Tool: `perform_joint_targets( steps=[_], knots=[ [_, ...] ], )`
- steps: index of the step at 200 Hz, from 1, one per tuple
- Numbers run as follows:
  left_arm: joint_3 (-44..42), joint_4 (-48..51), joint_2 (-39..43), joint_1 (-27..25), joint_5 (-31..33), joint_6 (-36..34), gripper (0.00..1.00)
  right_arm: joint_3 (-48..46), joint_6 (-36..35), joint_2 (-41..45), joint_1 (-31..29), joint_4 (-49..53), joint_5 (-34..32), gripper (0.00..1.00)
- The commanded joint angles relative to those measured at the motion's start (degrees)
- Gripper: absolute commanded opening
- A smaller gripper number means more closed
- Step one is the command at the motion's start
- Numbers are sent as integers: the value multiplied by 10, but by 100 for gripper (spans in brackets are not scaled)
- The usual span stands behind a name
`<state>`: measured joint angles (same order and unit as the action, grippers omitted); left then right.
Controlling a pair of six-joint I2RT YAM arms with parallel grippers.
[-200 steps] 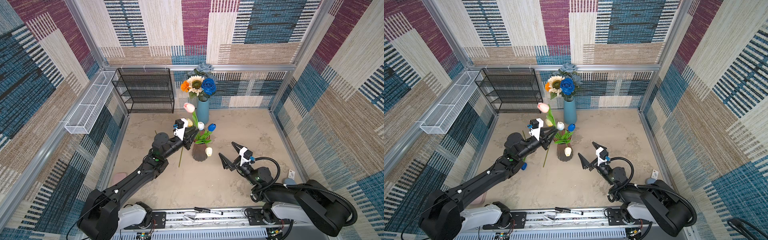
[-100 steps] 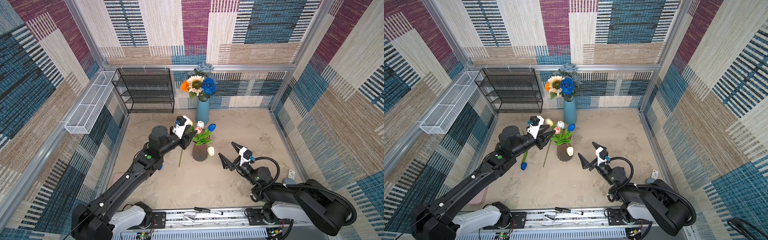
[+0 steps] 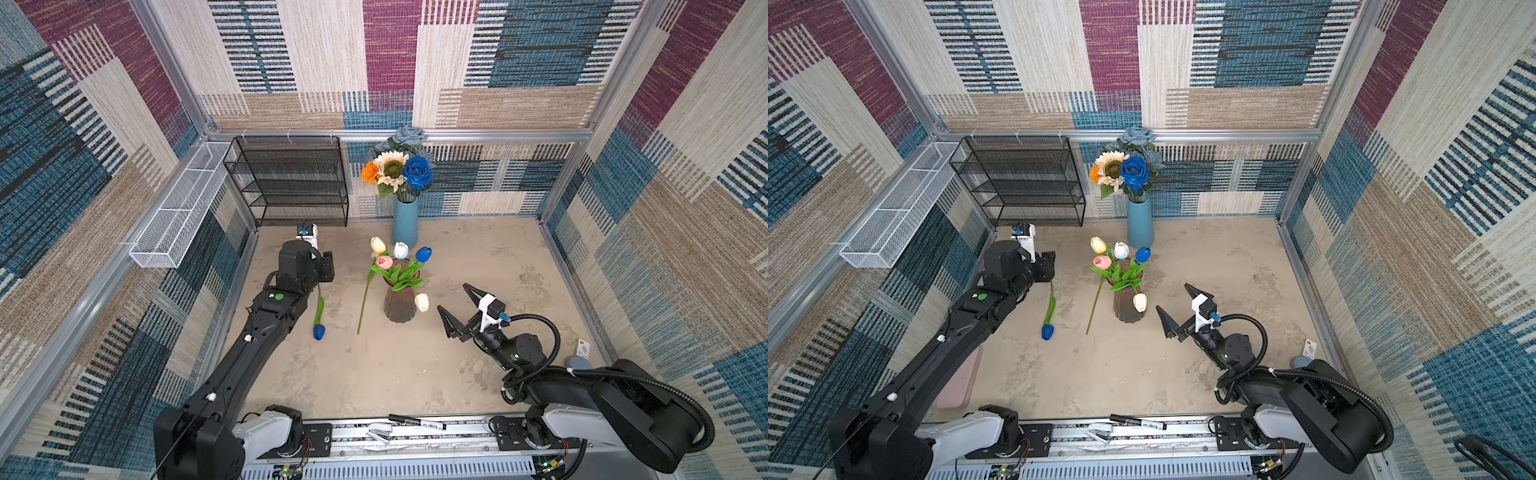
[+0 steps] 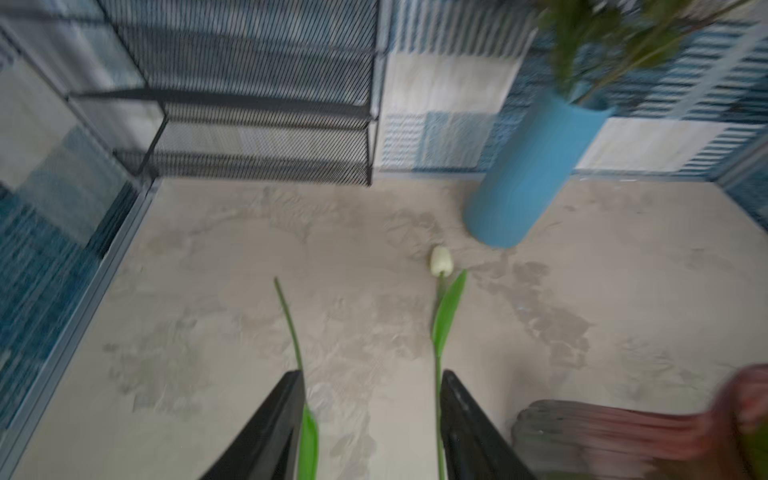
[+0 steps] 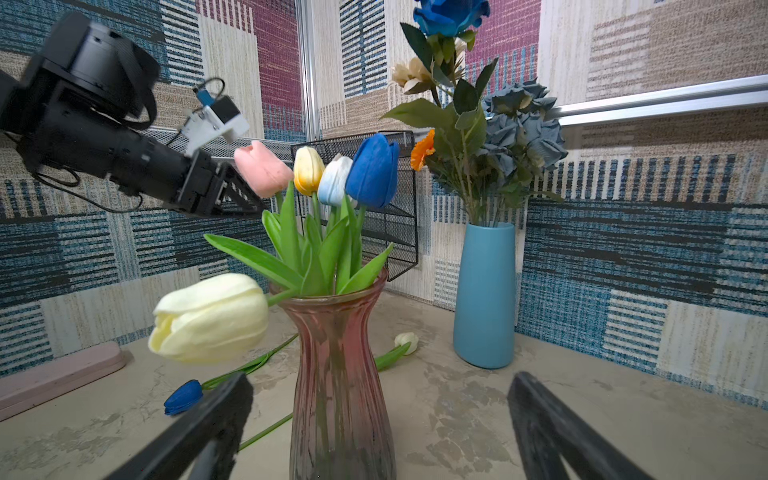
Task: Arrange the flowers into the vase
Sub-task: 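Move the left gripper down to the white tulip lying on the table, then close the left gripper on the white tulip stem and lift it upright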
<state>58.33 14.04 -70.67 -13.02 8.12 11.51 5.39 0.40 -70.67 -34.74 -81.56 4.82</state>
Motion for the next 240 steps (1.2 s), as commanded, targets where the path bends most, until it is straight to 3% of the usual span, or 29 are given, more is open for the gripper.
perform_joint_targets(
  steps=[1,37,82,164,214,240],
  knots=[
    [18,64,-51,13,-43,45,61,1,4,3,0,-28,-5,100],
    [23,35,-142,8,-165,-18,63,1,4,4,0,-27,-6,100],
    [78,68,-271,-10,-210,-30,58,1,4,5,0,-26,-4,100],
    [173,146,-408,-59,-113,-39,45,1,4,4,0,-24,-8,100],
    [200,155,-441,-85,-100,-38,42,3,5,-6,0,-28,-9,100],
    [218,175,-456,-91,-63,-35,26,2,5,-5,0,-28,-10,100]
  ],
)
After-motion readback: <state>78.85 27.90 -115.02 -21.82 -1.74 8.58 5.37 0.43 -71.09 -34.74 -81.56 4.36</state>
